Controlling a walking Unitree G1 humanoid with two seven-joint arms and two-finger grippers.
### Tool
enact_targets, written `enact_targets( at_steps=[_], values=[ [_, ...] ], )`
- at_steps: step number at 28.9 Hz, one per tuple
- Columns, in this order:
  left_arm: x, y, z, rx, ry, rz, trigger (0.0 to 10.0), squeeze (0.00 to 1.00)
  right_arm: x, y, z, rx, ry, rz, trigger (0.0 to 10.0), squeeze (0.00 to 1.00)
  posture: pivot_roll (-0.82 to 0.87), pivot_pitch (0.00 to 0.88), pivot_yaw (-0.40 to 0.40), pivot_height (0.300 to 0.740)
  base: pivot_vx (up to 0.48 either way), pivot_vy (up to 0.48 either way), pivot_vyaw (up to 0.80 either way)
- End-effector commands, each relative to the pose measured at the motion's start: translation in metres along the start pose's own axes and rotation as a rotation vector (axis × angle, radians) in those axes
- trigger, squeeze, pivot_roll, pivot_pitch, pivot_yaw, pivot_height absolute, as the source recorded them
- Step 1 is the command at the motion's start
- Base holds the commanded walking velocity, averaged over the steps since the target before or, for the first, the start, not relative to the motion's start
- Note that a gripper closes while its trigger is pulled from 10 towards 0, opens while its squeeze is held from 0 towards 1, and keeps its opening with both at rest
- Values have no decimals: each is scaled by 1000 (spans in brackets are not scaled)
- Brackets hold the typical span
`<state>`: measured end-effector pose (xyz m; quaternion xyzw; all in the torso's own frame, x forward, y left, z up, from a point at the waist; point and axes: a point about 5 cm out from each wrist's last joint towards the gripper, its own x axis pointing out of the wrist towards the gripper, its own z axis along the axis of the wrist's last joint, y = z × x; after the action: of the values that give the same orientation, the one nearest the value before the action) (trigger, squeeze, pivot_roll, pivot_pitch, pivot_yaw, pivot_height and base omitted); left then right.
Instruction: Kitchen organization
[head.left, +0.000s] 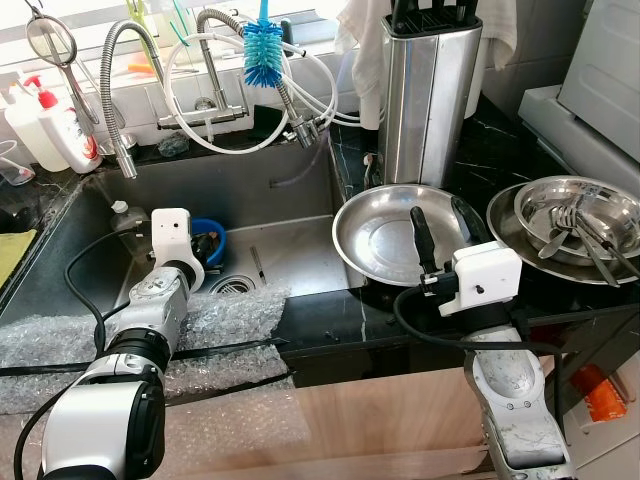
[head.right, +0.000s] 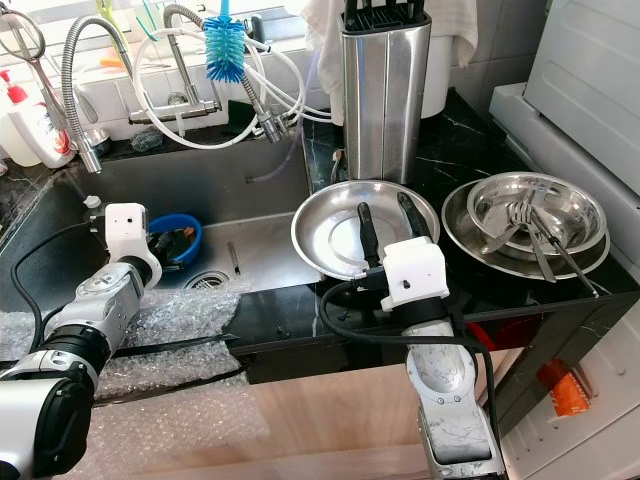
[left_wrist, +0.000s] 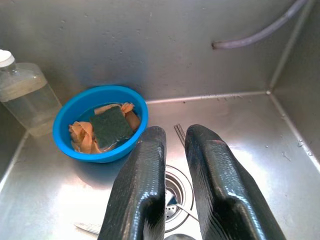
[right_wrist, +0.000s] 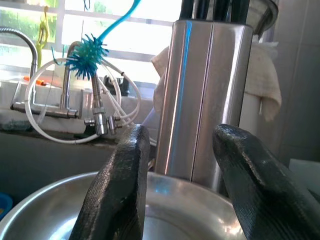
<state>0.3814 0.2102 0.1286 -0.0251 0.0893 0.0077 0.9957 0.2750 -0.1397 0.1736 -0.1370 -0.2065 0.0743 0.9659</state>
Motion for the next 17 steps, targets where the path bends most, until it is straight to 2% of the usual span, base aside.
enact_targets(
  at_steps=[1,4,7,10,14,16,17],
  values=[
    [0,2,0,22,1,8,10000,0,3,4,3,-1,14,0,10000,0,-58,36,137,740,0,0,0],
    [0,3,1,21,-3,11,10000,0,11,5,15,98,33,-51,10000,0,-61,40,134,740,0,0,0],
    [0,2,0,17,-6,14,10000,0,21,15,38,148,1,-36,10000,0,-67,40,133,740,0,0,0],
    [0,0,-1,11,-9,9,10000,0,27,20,48,201,24,-41,10000,0,-70,40,129,740,0,0,0],
    [0,-1,-1,10,-10,9,10000,0,35,20,56,314,154,-135,10000,0,-73,38,124,740,0,0,0],
    [0,-1,-2,11,-10,9,10000,0,35,19,55,319,177,-143,10000,0,-77,39,121,740,0,0,0],
    [-1,-1,-2,11,-11,9,10000,0,34,19,52,328,243,-169,10000,0,-76,37,118,740,0,0,0]
  ],
)
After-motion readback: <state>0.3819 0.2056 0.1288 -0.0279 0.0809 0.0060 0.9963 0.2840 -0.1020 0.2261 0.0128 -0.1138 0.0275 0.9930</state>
